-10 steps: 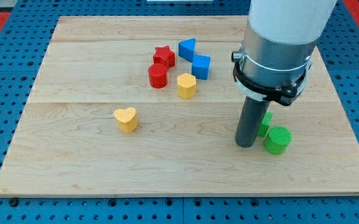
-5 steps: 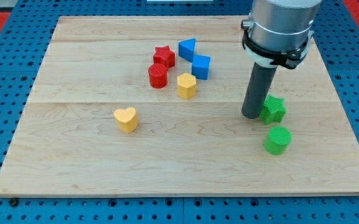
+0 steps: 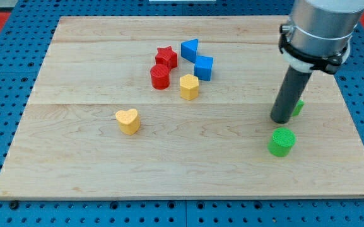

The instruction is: Push the green star towards top center

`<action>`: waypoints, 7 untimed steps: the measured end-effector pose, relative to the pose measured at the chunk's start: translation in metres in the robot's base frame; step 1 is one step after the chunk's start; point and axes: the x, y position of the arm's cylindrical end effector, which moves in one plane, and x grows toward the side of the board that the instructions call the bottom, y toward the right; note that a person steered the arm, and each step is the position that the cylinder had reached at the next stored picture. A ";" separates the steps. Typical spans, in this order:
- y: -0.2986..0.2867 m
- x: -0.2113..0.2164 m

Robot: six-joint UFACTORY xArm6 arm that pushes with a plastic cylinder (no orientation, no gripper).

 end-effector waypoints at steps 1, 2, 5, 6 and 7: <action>0.024 -0.004; 0.049 -0.004; 0.060 -0.019; 0.050 -0.035; 0.049 -0.059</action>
